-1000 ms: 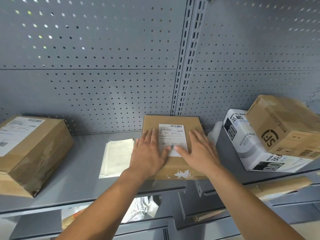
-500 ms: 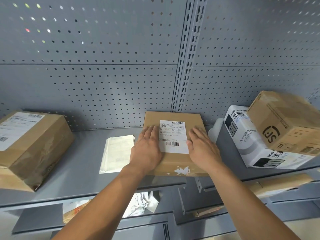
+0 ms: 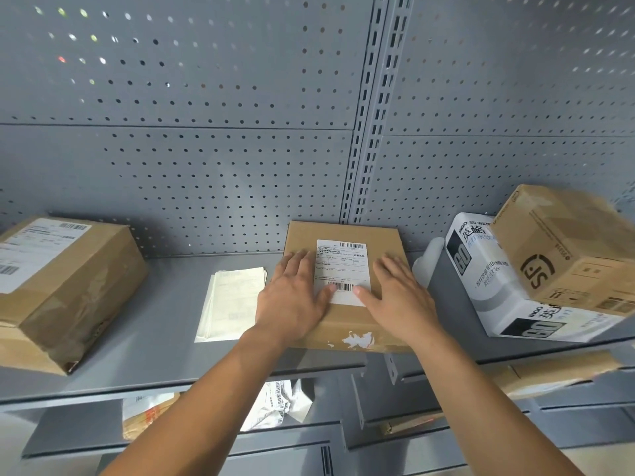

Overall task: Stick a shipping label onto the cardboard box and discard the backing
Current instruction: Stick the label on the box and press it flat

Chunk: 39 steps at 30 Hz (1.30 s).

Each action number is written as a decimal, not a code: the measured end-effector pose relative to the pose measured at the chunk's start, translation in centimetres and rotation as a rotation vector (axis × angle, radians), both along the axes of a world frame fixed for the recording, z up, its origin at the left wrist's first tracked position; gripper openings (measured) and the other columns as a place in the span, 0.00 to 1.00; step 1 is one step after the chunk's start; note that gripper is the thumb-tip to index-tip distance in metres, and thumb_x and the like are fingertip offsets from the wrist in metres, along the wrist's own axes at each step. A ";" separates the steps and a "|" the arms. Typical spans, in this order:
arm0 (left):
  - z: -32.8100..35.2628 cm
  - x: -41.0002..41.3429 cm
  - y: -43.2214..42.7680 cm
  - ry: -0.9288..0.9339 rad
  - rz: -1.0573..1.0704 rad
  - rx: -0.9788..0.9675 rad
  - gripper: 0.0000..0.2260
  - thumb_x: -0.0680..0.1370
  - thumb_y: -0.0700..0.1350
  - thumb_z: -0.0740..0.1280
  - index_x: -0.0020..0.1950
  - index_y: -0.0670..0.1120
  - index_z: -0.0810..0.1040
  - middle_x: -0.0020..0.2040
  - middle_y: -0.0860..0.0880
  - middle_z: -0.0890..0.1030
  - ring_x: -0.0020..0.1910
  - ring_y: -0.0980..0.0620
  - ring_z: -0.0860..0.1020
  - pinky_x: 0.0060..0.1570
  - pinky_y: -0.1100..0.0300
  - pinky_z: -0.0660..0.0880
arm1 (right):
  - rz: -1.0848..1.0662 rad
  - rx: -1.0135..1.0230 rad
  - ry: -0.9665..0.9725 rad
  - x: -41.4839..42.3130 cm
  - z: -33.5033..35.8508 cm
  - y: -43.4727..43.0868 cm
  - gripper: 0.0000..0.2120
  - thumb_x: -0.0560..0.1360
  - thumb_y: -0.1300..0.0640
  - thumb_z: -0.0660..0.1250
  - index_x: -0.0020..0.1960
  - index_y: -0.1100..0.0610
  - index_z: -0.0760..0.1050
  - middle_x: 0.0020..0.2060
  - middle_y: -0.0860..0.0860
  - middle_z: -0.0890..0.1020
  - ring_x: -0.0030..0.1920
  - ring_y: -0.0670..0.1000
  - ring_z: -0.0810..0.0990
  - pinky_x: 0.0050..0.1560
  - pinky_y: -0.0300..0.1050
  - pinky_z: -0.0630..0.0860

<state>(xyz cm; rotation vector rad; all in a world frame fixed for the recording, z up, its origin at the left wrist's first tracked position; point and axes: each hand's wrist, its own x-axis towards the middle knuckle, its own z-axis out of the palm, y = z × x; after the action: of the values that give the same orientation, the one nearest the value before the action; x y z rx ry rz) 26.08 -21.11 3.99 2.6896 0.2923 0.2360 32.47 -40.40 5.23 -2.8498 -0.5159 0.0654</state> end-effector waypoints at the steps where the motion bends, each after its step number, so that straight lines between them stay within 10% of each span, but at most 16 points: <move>1: 0.0 0.0 0.0 -0.002 -0.005 -0.006 0.31 0.82 0.62 0.57 0.81 0.51 0.57 0.83 0.54 0.58 0.82 0.52 0.51 0.73 0.47 0.66 | 0.008 0.008 0.001 0.1 -0.1 -0.1 0.37 0.81 0.34 0.54 0.82 0.53 0.56 0.84 0.48 0.52 0.84 0.49 0.47 0.79 0.57 0.60; 11: 0.7 0.1 0.6 0.012 -0.025 -0.038 0.26 0.82 0.46 0.58 0.81 0.53 0.60 0.81 0.54 0.62 0.81 0.51 0.56 0.71 0.48 0.69 | -0.010 0.061 -0.002 0.1 0.3 -0.2 0.27 0.85 0.41 0.52 0.80 0.51 0.61 0.82 0.46 0.58 0.82 0.49 0.54 0.76 0.57 0.63; 22: 1.6 2.2 -0.4 0.054 0.116 0.166 0.33 0.77 0.70 0.58 0.74 0.50 0.64 0.66 0.47 0.72 0.66 0.42 0.68 0.58 0.43 0.73 | -0.146 -0.034 0.000 0.7 0.7 2.3 0.46 0.68 0.17 0.48 0.72 0.48 0.66 0.71 0.52 0.64 0.71 0.59 0.62 0.64 0.67 0.68; 35: 1.0 2.1 0.3 -0.052 0.124 0.024 0.15 0.83 0.48 0.58 0.70 0.49 0.69 0.63 0.47 0.75 0.60 0.40 0.69 0.51 0.46 0.72 | -0.166 0.093 -0.076 1.3 -0.1 1.7 0.17 0.84 0.49 0.55 0.71 0.46 0.70 0.70 0.51 0.68 0.70 0.57 0.65 0.64 0.66 0.70; 39: 1.0 2.1 0.4 -0.056 0.124 0.005 0.16 0.84 0.48 0.57 0.71 0.50 0.69 0.64 0.47 0.76 0.62 0.41 0.69 0.52 0.46 0.72 | -0.173 0.059 -0.104 1.0 -0.1 2.0 0.21 0.83 0.40 0.52 0.71 0.47 0.70 0.71 0.52 0.69 0.70 0.58 0.66 0.64 0.65 0.70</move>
<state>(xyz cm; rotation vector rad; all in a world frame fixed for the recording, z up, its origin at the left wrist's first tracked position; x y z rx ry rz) 28.17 -20.74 5.00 2.6674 0.4426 0.3481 33.43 -38.44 5.09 -2.8374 -0.2843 -0.1275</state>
